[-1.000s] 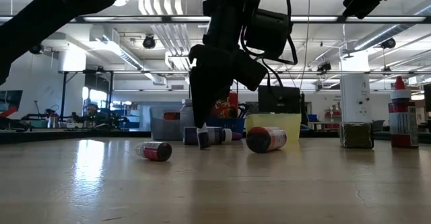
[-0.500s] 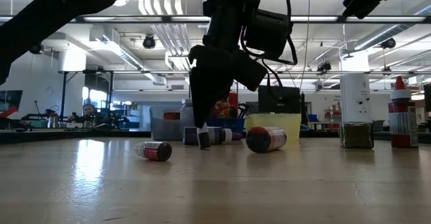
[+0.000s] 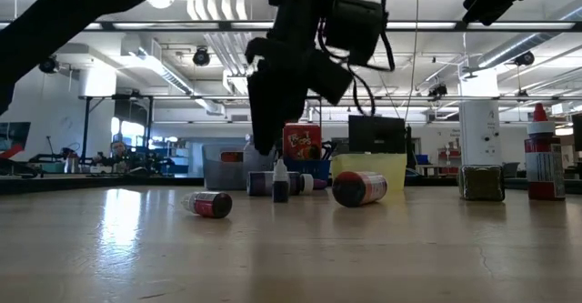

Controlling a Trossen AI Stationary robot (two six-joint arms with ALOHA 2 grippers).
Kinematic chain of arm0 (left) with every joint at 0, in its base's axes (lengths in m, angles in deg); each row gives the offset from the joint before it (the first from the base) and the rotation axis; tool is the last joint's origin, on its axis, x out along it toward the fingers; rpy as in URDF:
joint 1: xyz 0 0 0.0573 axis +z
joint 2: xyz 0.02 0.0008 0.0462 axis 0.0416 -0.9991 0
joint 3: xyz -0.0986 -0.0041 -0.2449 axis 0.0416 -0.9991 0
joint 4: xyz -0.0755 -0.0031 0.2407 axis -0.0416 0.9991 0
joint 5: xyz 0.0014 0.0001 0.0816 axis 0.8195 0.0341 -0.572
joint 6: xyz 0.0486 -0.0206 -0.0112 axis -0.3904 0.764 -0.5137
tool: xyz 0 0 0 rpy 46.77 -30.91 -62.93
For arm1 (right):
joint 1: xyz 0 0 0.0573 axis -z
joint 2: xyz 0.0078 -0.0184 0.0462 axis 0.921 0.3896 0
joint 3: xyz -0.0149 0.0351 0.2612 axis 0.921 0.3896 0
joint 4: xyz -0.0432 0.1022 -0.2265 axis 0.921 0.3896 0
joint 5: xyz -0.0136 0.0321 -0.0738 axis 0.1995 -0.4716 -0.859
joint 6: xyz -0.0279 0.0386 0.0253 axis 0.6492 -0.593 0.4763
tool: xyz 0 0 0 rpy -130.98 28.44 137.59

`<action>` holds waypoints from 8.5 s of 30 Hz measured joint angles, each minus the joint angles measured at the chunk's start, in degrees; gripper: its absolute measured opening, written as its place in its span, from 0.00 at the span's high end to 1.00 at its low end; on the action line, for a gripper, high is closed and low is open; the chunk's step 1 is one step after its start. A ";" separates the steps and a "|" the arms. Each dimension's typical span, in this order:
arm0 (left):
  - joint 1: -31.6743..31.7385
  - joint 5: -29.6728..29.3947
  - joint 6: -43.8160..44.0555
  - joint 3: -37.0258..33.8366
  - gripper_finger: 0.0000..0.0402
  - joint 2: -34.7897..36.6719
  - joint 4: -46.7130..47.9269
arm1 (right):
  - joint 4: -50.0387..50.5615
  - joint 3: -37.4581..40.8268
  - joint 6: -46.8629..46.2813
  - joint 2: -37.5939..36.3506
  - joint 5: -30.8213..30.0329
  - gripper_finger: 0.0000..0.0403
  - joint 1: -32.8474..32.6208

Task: Pick & Place Kitchen Items
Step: Move the small pink food coloring bottle to the center of the table

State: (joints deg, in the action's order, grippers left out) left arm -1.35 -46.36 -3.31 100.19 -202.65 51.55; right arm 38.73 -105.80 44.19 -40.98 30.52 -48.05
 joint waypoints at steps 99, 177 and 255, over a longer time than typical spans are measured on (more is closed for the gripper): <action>-11.29 11.25 1.14 -106.10 0.68 29.04 -149.63 | -0.01 0.00 0.00 -0.02 0.02 0.98 0.00; -13.09 -9.24 -17.59 -2.51 0.78 7.41 -16.84 | 0.00 -0.02 0.00 -0.02 0.00 0.98 0.00; -26.01 -42.73 -54.92 -8.96 0.77 -1.12 -20.14 | 0.00 -0.02 0.00 -0.01 0.01 0.98 0.00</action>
State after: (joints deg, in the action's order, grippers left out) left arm -27.36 -89.09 -58.24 91.23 -203.77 31.40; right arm 38.73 -105.82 44.19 -40.99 30.53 -48.05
